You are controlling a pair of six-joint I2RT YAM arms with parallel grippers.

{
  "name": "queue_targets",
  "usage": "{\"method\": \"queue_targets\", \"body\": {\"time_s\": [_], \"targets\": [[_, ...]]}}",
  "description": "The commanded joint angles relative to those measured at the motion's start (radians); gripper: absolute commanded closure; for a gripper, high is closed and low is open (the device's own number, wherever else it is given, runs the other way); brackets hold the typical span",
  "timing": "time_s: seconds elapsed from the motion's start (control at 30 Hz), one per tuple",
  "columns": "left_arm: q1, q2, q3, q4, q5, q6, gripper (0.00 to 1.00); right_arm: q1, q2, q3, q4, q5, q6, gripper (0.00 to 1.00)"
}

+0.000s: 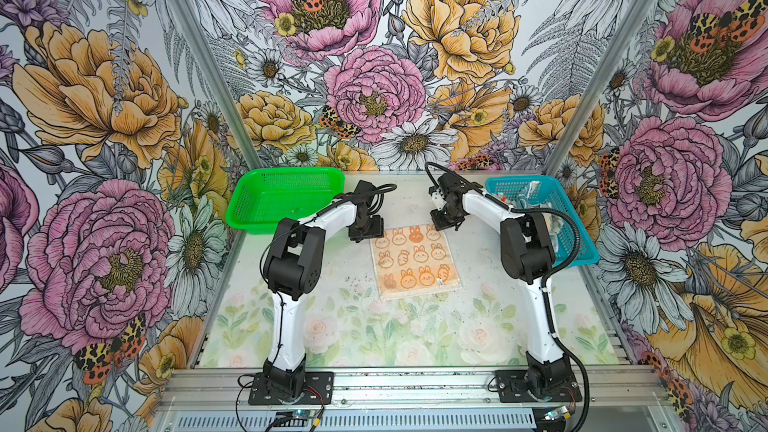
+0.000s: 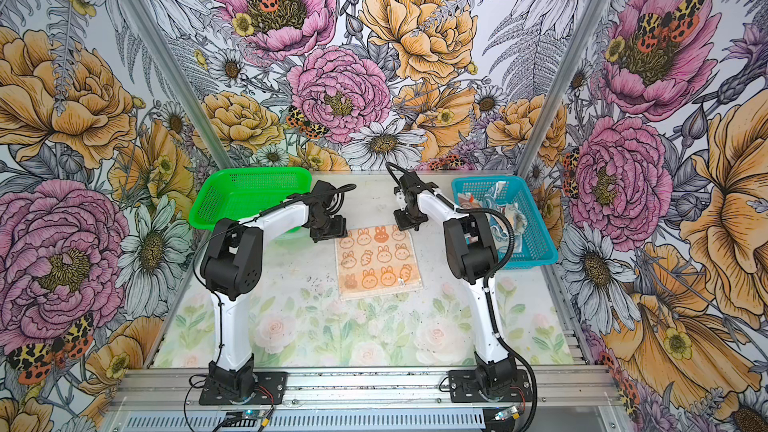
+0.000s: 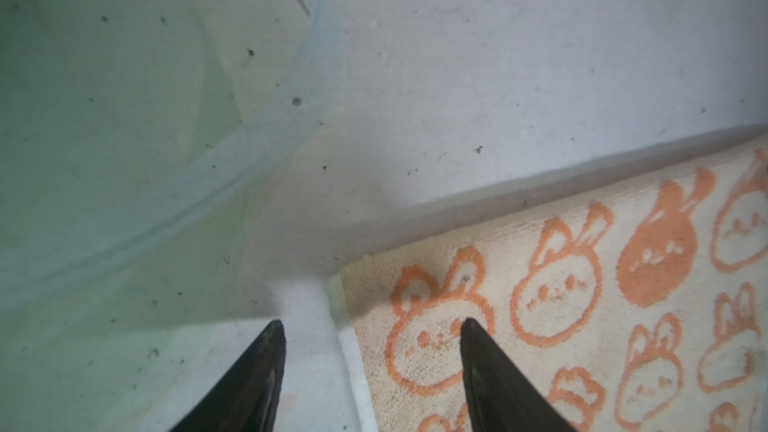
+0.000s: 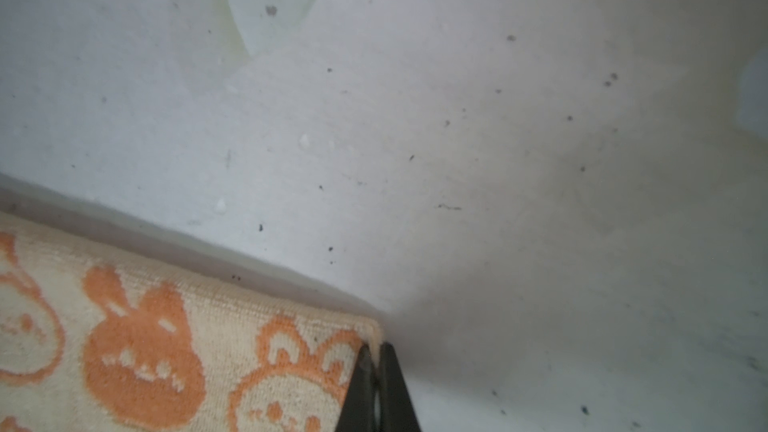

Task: Fold and stack the towels
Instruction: 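Lower both grippers and grasp the far corners of the towel, then fold the far edge toward the robot over the towel with both grippers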

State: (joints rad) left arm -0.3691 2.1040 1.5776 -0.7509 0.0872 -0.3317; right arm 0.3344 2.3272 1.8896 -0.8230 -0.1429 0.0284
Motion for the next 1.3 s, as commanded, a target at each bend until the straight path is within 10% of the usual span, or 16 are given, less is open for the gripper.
{"method": "queue_targets", "body": {"time_s": [0.0, 1.0, 1.27], "targets": [[-0.001, 0.024, 0.039, -0.002, -0.037, 0.017, 0.35, 0.008, 0.015, -0.010, -0.042, -0.012, 0.003, 1.00], [0.009, 0.105, 0.073, -0.002, -0.026, 0.042, 0.98, -0.011, -0.006, -0.019, -0.041, -0.076, 0.024, 1.00], [0.012, 0.097, 0.165, -0.004, 0.000, 0.070, 1.00, -0.067, -0.066, -0.021, -0.038, -0.132, 0.109, 1.00]]}}
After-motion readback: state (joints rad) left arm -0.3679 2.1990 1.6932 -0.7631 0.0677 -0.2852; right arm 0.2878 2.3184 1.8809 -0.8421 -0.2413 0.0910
